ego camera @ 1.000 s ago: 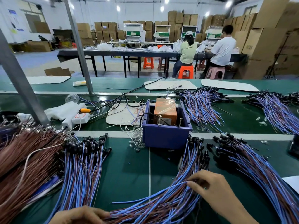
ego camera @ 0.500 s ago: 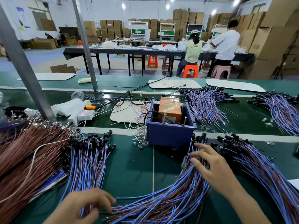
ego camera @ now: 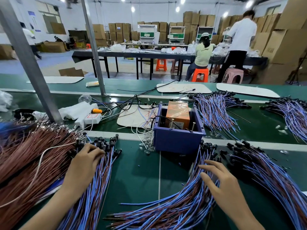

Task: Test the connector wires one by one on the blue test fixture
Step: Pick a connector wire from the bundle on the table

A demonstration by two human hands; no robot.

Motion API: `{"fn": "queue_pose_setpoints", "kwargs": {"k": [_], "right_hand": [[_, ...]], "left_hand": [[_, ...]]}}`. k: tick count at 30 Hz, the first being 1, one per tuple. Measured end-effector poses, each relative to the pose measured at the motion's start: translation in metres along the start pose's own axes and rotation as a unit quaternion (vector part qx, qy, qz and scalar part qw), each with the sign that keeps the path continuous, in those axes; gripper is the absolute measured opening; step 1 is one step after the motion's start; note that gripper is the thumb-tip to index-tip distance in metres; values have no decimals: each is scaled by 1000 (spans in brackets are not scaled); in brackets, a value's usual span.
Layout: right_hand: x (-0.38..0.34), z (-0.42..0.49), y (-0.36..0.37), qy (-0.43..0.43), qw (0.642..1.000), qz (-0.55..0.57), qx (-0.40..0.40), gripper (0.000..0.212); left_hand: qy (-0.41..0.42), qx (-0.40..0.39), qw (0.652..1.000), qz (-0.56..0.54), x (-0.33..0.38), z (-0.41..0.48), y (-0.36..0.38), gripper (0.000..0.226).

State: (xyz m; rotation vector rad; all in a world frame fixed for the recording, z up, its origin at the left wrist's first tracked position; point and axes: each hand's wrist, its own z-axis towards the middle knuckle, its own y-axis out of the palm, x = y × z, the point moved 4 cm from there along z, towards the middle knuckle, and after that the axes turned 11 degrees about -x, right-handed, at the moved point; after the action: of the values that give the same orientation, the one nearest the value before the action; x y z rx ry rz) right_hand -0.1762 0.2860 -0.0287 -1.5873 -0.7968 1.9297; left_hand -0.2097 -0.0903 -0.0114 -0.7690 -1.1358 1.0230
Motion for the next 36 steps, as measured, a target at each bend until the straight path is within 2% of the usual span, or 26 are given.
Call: {"fn": "queue_pose_setpoints", "kwargs": {"k": [2,4,5,8,10,13,15,16,20,22,25,27,29,31,34,36], "right_hand": [[-11,1,-2,-9,998,50,36,15],[-26,3,2,-5,988,152,41,14],[-36,4,7,2,974,227,20,11],[-67,9,34,33,900,422,-103,42],[-85,11,55,79,848,494,-174,54],[-103,17,78,140,773,578,-222,62],[-105,20,86,165,725,630,-223,58],[-103,21,88,171,713,643,-222,55],[-91,18,92,163,737,624,-204,29],[-86,16,91,157,762,598,-191,26],[-82,18,81,131,802,559,-164,26],[-79,20,75,118,798,572,-146,23],[-78,23,71,110,792,586,-131,23],[-78,24,68,99,786,598,-121,24],[-77,27,58,82,762,636,-92,26],[-67,29,44,91,747,657,-37,27]], "left_hand": [[31,54,997,-43,11,5,-9,19],[75,101,989,-77,28,8,-16,20],[100,119,984,-90,38,9,-19,20],[199,145,960,-132,71,5,-26,18],[280,121,941,-144,96,-4,-25,23],[395,14,904,-161,131,-27,-5,35],[411,-43,893,-180,139,-39,13,39],[407,-62,891,-193,139,-42,20,41],[440,-77,882,-149,125,-54,34,42],[436,-55,893,-93,113,-60,39,44],[300,7,953,-30,87,-53,37,36],[216,-1,976,-25,73,-48,33,38],[177,-39,980,-86,65,-47,32,32],[153,-69,974,-151,63,-46,30,46],[132,-81,965,-211,63,-39,18,46],[130,-96,962,-222,59,-33,10,45]]}}
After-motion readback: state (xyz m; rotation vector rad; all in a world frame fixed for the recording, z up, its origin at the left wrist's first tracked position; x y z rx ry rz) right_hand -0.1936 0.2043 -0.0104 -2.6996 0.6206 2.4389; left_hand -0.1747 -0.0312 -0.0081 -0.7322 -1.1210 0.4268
